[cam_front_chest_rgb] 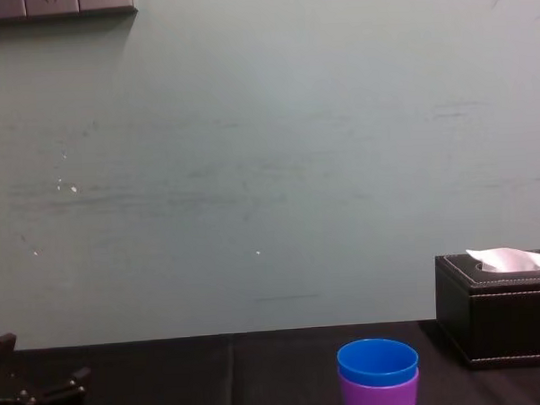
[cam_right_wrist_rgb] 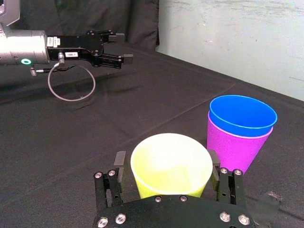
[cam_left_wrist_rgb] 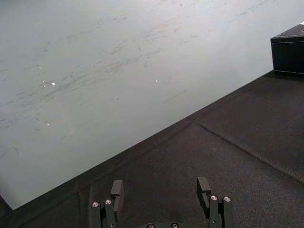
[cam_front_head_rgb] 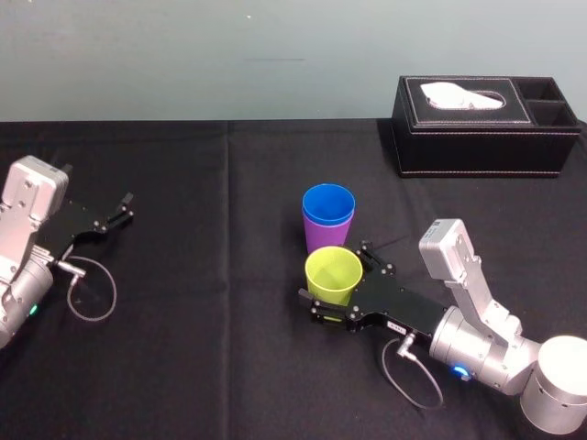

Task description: Stack the three plastic cups sequentially using one hand.

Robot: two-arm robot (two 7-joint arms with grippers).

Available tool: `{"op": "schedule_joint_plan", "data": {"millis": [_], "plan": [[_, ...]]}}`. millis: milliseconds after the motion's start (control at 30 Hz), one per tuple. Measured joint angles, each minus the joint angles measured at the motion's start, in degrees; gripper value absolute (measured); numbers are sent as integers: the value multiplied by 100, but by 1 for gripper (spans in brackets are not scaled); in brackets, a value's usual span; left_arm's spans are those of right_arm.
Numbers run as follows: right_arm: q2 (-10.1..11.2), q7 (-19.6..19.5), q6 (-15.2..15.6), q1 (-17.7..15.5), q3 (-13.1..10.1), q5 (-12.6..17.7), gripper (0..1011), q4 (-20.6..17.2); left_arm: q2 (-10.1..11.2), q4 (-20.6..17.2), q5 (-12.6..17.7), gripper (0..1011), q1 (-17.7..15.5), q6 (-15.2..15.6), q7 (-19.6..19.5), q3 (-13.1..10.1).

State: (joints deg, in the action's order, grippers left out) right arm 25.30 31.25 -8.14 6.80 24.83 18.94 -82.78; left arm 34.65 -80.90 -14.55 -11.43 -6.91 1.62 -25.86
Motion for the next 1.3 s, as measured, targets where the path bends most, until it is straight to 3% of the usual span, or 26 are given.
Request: {"op": "schedule_joint_plan", "data": {"millis": [200,467,867,1300], "plan": [[2,-1,0,-2,-3,0,955,-2,0,0,0,1011,0,0,0,0],[5,-1,0,-6,-7,1,789,-5,0,0,0,1011,0,0,0,-1],[20,1,29,-9,-12,11,754,-29,0,0,0,1011,0,0,0,0],[257,4,559,142,-128,173,754,-539,0,0,0,1011,0,0,0,0]]}}
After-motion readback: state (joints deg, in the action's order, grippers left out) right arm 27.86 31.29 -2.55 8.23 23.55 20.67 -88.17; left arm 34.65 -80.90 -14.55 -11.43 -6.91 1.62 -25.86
